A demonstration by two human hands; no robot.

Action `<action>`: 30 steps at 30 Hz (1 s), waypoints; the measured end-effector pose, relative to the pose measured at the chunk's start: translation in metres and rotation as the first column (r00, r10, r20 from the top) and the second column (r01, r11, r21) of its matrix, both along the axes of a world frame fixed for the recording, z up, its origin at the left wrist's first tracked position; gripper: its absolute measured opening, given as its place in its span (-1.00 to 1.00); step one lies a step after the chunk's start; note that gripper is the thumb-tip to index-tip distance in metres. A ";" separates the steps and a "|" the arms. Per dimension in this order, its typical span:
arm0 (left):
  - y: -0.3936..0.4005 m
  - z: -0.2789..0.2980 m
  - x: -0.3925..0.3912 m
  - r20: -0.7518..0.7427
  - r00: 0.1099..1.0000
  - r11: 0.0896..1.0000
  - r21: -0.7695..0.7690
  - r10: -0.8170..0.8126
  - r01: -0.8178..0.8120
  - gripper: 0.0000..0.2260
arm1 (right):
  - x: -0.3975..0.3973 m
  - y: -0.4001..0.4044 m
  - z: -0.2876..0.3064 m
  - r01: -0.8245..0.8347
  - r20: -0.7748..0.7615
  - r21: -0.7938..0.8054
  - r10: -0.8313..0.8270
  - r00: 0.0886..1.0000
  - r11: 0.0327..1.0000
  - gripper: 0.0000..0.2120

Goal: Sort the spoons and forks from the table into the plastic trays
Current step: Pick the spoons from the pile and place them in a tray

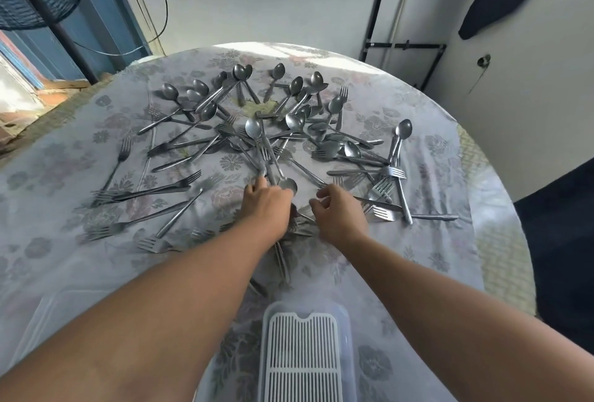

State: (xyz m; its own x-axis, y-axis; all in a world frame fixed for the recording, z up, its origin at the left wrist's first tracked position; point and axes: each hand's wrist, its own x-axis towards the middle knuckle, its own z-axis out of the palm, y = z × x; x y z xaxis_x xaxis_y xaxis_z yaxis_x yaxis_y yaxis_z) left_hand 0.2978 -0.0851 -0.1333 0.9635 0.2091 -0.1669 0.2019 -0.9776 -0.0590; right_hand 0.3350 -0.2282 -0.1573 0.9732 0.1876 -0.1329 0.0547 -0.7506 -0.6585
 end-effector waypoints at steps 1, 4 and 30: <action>-0.001 -0.002 -0.002 0.058 0.998 1.000 -0.001 -0.018 0.018 -0.66 | 0.002 0.004 0.000 -0.006 -0.013 -0.008 0.006 1.000 1.000 -0.70; 0.000 -0.011 -0.004 0.148 0.989 0.994 -0.099 -0.025 0.040 -0.76 | 0.009 0.016 0.002 -0.035 -0.017 -0.078 0.034 0.999 0.996 -0.59; 0.037 0.013 0.016 0.323 0.907 0.961 0.037 -0.272 0.275 -0.74 | 0.025 0.029 0.026 -0.123 0.230 0.118 0.093 0.969 0.985 -0.82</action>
State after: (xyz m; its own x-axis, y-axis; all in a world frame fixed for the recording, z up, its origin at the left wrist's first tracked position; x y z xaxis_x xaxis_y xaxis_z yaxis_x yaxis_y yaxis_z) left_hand 0.3140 -0.0481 -0.1205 0.9845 -0.0706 0.1606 -0.0672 -0.9974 -0.0269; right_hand 0.3596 -0.1989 -0.1312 0.9484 0.2944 0.1179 0.2875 -0.6409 -0.7118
